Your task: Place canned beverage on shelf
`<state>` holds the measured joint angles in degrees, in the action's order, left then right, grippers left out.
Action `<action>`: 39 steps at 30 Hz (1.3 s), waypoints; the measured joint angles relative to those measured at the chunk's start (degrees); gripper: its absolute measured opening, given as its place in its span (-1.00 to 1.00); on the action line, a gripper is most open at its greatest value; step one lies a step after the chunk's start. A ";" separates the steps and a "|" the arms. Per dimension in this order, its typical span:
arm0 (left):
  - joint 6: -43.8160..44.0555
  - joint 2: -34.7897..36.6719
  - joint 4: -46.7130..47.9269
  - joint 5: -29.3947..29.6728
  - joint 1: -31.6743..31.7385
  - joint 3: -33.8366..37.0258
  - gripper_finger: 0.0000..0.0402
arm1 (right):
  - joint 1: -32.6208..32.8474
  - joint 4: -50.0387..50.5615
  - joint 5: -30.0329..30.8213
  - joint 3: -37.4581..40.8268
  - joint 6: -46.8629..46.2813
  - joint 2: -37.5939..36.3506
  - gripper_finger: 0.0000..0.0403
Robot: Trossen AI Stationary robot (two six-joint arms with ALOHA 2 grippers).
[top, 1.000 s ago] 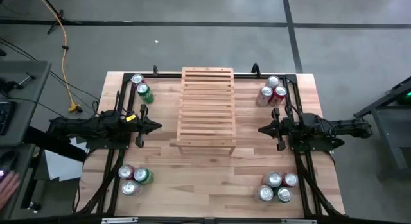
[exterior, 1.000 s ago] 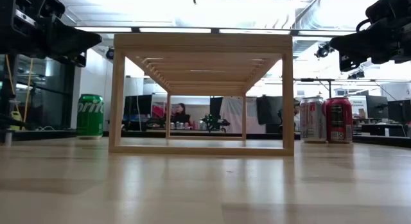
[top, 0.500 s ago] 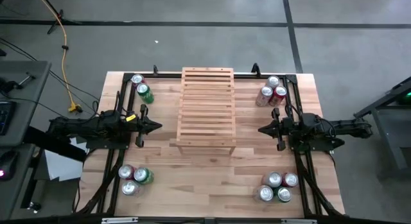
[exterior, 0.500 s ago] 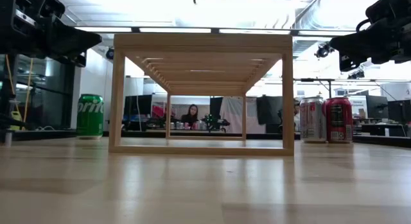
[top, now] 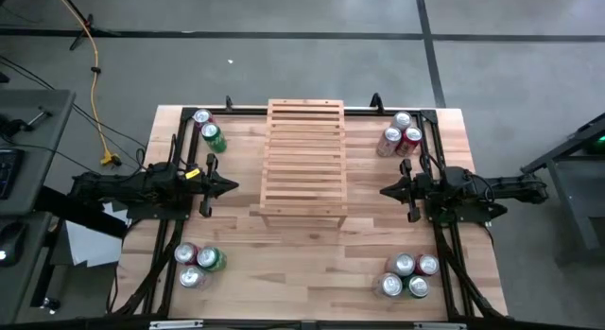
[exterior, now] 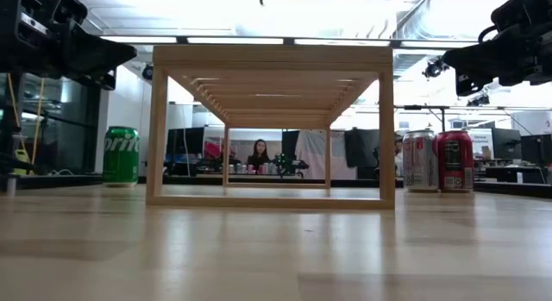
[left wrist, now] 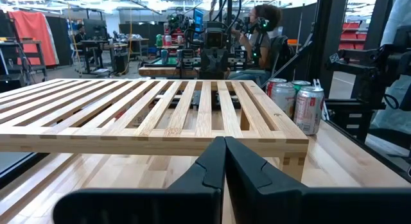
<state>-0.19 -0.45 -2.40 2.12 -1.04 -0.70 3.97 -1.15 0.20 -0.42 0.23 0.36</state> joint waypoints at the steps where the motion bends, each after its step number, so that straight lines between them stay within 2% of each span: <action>1: 0.00 -0.02 0.01 -0.01 0.02 -0.01 -0.98 | 0.00 0.00 0.01 0.00 0.00 0.02 -1.00; 10: 0.24 -0.01 -0.24 -0.01 0.00 0.01 -0.98 | 0.00 0.00 -0.01 0.00 0.00 0.02 -1.00; 12: 1.06 -0.04 -2.96 -0.01 0.00 0.03 -0.98 | -0.02 0.00 0.01 0.00 0.00 0.01 -1.00; 14: 4.08 -0.02 -8.91 -0.03 -0.04 0.03 -0.98 | -0.02 0.00 -0.01 0.01 0.00 0.02 -1.00; 17: 14.04 0.02 -22.89 0.87 -0.07 0.02 -0.98 | 0.00 0.00 -0.01 0.01 0.00 0.01 -1.00; 21: 20.08 0.02 -39.05 10.04 -0.07 -0.19 -0.98 | -0.02 0.00 -0.01 0.00 0.00 0.02 -1.00; 23: 19.97 -0.03 -40.63 15.20 -0.07 -2.03 -0.98 | -0.01 0.00 0.01 0.01 0.00 0.02 -1.00; 27: 17.50 -5.87 -27.65 23.16 -0.07 -9.45 -0.98 | -0.02 0.00 0.01 0.00 0.00 0.02 -1.00; 31: 14.46 -17.20 -13.86 30.04 -0.01 -21.96 -0.98 | -0.01 0.00 -0.01 0.00 0.00 0.02 -1.00; 33: 13.64 -22.76 -3.86 34.29 0.77 -29.49 -0.98 | -0.01 0.00 -0.01 0.01 0.00 0.02 -1.00; 34: 15.97 -25.38 2.83 37.23 1.46 -33.43 -0.98 | -0.01 0.00 -0.01 0.01 0.00 0.02 -1.00; 36: 26.68 -30.39 18.25 42.50 3.74 -41.48 -0.99 | -0.02 0.00 -0.01 0.02 0.02 0.00 -1.00; 39: 40.78 -36.95 42.53 41.81 9.29 -52.64 -1.00 | 0.00 0.00 0.00 0.02 0.00 0.00 -1.00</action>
<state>40.59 -37.40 40.13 43.93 8.25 -53.34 3.97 -1.15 0.20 -0.40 0.23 0.36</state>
